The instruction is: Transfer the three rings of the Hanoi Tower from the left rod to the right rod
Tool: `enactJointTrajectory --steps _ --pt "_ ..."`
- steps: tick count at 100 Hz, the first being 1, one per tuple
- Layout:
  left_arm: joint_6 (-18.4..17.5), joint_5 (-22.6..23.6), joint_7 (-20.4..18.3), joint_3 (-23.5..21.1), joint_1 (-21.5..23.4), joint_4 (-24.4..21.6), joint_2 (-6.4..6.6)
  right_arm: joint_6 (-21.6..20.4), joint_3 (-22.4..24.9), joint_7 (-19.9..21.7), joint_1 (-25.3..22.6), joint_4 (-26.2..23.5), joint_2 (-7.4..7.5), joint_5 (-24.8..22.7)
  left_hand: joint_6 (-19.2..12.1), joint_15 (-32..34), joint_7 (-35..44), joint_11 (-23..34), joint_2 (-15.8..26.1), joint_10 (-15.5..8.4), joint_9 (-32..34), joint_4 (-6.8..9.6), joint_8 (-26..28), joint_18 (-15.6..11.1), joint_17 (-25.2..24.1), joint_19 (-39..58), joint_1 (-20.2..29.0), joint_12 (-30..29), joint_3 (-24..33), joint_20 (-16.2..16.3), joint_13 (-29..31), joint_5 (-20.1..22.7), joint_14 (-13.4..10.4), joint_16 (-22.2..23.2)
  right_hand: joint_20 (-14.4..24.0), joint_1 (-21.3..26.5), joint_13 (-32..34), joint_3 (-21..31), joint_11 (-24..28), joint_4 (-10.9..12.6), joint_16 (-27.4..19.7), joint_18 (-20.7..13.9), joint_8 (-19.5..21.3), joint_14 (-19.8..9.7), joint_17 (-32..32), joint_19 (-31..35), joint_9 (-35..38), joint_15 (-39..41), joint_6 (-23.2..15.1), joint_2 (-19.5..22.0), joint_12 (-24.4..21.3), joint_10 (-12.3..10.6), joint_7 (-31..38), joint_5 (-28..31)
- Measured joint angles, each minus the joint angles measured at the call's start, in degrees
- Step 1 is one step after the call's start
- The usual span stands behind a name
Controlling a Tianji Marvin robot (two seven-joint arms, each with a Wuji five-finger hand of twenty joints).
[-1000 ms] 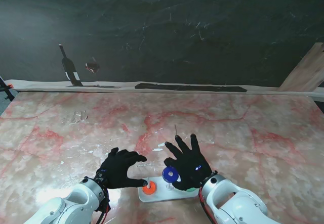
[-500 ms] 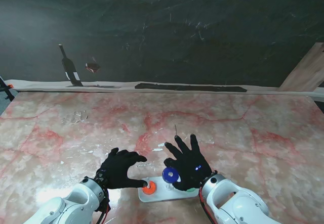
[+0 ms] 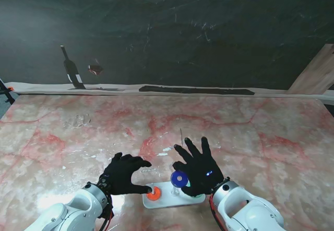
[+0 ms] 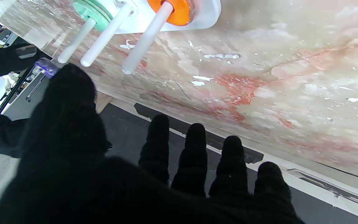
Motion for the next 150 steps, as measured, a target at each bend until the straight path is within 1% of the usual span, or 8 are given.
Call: enactJointTrajectory --steps 35,64,107,150 --pt "0.0 0.1 -0.2 0.2 -0.2 0.0 0.06 0.1 4.4 0.1 -4.6 -3.2 -0.3 -1.9 0.0 -0.1 0.0 0.0 0.0 0.0 0.0 0.0 0.0 0.0 0.0 0.0 0.0 0.0 0.1 0.0 0.0 0.0 0.0 0.0 0.3 0.0 0.0 0.0 0.0 0.0 0.0 0.0 0.0 0.0 0.0 0.1 0.0 0.0 0.0 0.0 0.0 0.0 0.0 0.0" --pt "0.0 0.4 -0.4 0.7 -0.6 0.2 0.14 0.9 6.9 0.2 -7.4 -4.1 -0.41 -2.9 0.0 -0.1 0.1 0.0 0.0 0.0 0.0 0.0 0.0 0.0 0.0 0.0 0.0 0.0 0.1 0.0 0.0 0.0 0.0 0.0 0.9 0.0 0.0 0.0 0.0 0.0 0.0 0.0 0.0 0.0 0.0 0.1 0.0 0.0 0.0 0.0 0.0 0.0 -0.1 0.0" --pt "0.0 0.5 -0.7 1.1 -1.1 0.7 0.19 1.9 7.7 0.9 -7.6 -3.2 -0.42 -2.5 0.0 -0.1 0.4 0.0 0.0 0.0 0.0 0.0 0.0 0.0 0.0 0.0 0.0 0.0 0.1 0.0 0.0 0.0 0.0 0.0 1.4 0.0 0.0 0.0 -0.1 0.0 0.0 0.0 0.0 0.0 -0.5 0.5 0.0 0.0 0.0 0.0 0.0 0.0 -0.2 0.0" --pt "-0.1 0.6 -0.8 1.1 -1.4 1.3 0.21 2.0 7.6 1.5 -6.1 -0.9 -0.42 -1.0 0.0 -0.1 0.4 0.0 0.0 0.0 0.0 0.0 0.0 0.0 0.0 0.0 0.0 0.0 0.1 0.0 0.0 0.0 0.0 0.0 2.1 0.0 0.0 0.1 -0.6 0.0 0.0 0.0 0.1 0.0 -0.6 0.8 -0.1 0.0 0.0 0.0 0.0 0.0 -0.2 -0.6"
